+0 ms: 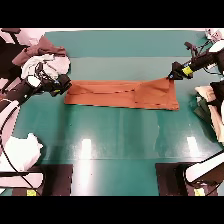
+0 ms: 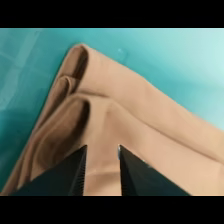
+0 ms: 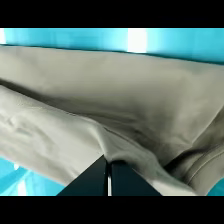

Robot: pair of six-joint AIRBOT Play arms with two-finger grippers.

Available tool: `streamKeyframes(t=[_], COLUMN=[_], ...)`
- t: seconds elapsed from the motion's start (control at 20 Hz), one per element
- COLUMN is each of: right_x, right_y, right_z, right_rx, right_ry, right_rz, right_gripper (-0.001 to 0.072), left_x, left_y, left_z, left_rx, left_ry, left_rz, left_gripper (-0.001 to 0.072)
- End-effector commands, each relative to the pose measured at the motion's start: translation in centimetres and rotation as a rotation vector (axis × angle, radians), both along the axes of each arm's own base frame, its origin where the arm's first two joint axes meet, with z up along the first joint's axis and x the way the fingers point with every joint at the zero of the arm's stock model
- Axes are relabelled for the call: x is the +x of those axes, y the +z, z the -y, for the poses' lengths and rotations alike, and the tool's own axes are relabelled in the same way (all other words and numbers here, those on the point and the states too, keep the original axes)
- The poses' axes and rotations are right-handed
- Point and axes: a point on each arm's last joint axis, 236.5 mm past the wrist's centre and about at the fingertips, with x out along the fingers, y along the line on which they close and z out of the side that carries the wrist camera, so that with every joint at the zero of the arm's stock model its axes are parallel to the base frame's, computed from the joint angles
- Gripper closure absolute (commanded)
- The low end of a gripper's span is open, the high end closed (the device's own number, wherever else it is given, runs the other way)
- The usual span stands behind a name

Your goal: Fold the shirts.

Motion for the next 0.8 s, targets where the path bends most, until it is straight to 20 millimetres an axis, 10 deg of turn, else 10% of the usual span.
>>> streamKeyframes(t=[0.0, 0.15, 0.3, 0.5, 0.6, 0.75], right_x=[1.3, 4.4, 5.3, 1.1, -0.2, -3.4], right_y=[-2.2, -1.6, -0.5, 1.7, 3.3, 1.3], right_z=[0.6, 1.7, 4.4, 7.1, 6.2, 3.5], right_rx=[-0.016, -0.043, -0.15, -0.328, -0.306, -0.194], right_ry=[-0.026, -0.095, -0.121, -0.054, -0.059, -0.035], right_rz=[0.001, 0.125, 0.191, 0.115, 0.138, 0.045], right_gripper=[0.0604, 0.0396, 0.0384, 0.0337, -0.0008, -0.0008], left_x=[1.4, 2.2, 2.7, 3.0, 2.0, 0.3], left_y=[0.0, 1.1, 2.3, 6.9, 9.0, 9.1], left_z=[-0.8, -1.1, -0.9, 0.9, 3.7, 7.2], left_rx=[0.017, 0.035, 0.041, 0.1, 0.161, 0.309], left_ry=[0.035, 0.032, 0.016, -0.163, -0.339, -0.502], left_rz=[0.046, 0.079, 0.094, 0.129, 0.143, 0.125], left_gripper=[0.0444, 0.0444, 0.0443, 0.0443, 0.0446, 0.0446])
